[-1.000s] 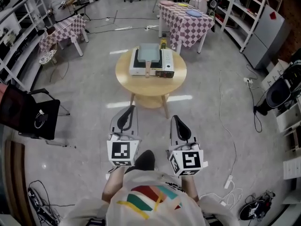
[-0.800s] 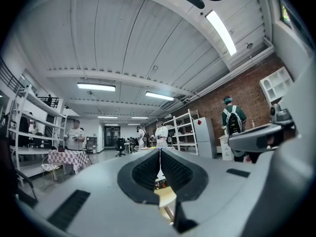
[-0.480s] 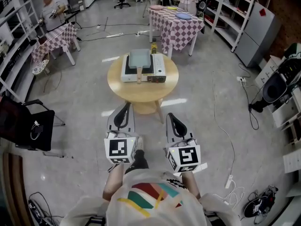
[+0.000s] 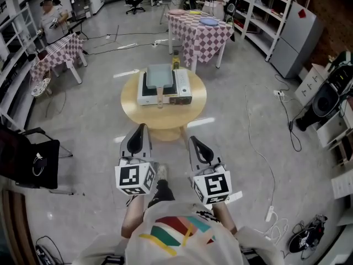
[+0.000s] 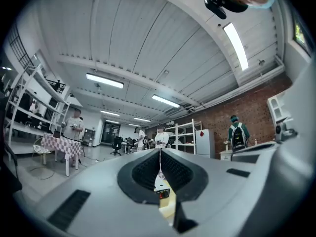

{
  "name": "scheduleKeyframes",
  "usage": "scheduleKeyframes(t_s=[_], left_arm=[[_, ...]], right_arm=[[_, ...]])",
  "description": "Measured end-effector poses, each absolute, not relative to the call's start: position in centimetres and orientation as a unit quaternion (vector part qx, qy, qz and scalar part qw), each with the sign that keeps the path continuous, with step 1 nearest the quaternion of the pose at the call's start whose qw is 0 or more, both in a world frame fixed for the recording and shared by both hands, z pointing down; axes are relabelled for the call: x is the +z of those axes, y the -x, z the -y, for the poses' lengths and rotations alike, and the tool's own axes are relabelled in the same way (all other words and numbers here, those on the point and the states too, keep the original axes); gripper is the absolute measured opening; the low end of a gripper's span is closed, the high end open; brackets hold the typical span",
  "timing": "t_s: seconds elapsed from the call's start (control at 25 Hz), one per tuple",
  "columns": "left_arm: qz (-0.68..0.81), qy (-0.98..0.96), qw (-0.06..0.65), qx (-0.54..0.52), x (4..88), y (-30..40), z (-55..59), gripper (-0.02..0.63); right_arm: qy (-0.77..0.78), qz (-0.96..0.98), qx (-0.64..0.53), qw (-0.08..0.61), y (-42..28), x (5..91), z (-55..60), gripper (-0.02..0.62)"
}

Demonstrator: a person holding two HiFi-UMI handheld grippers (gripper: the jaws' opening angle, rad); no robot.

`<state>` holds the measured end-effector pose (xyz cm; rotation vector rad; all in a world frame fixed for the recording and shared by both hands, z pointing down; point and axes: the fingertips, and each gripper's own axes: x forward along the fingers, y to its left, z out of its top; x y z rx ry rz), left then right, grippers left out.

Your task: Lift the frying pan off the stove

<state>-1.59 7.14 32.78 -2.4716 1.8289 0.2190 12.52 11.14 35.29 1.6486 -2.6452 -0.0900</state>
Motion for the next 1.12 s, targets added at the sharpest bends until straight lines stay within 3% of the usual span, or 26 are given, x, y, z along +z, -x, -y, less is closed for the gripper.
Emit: scheduleKeyframes(t_s=[1.12], left_arm=[[-0.595,0.800,0.057,0.049,31.9,7.2,17.2,0.006]], right_arm=[[-0.542,0.839,-0.013,0.041,-6.2,35.1,14.8,-0.003]])
